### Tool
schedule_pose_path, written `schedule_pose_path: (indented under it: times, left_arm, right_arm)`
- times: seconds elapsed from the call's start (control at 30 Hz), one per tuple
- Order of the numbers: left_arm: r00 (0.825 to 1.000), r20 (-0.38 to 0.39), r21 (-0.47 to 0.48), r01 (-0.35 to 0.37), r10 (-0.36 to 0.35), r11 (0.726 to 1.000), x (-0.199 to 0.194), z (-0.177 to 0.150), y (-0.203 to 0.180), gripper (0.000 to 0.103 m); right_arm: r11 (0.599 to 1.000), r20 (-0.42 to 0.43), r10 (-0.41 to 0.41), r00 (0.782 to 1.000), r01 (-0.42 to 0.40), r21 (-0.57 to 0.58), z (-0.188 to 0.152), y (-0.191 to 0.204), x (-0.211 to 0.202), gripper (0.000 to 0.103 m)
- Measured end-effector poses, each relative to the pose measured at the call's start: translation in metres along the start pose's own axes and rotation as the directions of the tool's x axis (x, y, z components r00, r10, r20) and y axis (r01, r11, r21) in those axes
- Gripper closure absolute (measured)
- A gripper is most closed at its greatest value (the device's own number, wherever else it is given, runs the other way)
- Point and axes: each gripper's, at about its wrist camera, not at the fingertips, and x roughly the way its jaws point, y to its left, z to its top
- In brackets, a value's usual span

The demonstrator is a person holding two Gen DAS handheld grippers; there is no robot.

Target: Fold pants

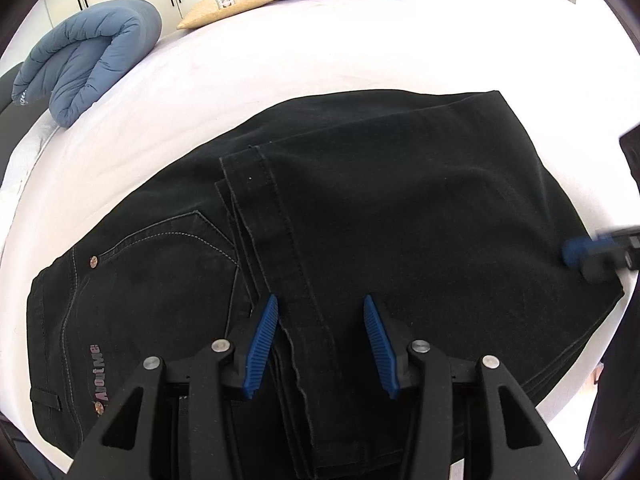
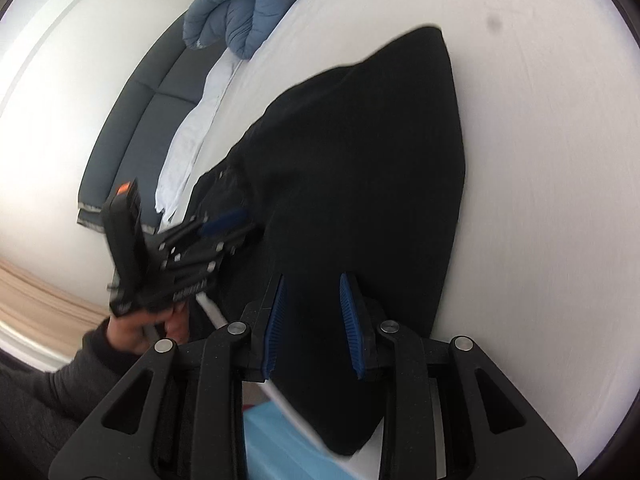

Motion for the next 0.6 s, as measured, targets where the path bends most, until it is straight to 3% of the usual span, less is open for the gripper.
schedule_pose_path:
  times: [0.27,0.47,0.6]
  left_arm:
    - [1.0,0.016,-0.026,0.004,-0.004,1.0,0.003,-0.009,0.011,0.051]
    - [0.998,0.058,-0.025,-0.01,0.012,1.0,0.002,-0.018,0.01,0.049]
    - [0.996,0.088,-0.039,0.001,0.003,0.999,-0.002,-0.024,0.012,0.049]
  right_arm:
    - [1.0,0.001,0.021,1.0,-0.021,-0.019,-0.045,0.018,-0.004,0.077]
    - [0.998,-0.011,-0.048,0.999,0.047,-0.042,-0.059,0.03,-0.006,0.077]
    - [0.982,-0.072,-0.168,0.983,0.161,-0.1,-0.066,0.052,0.0,0.077]
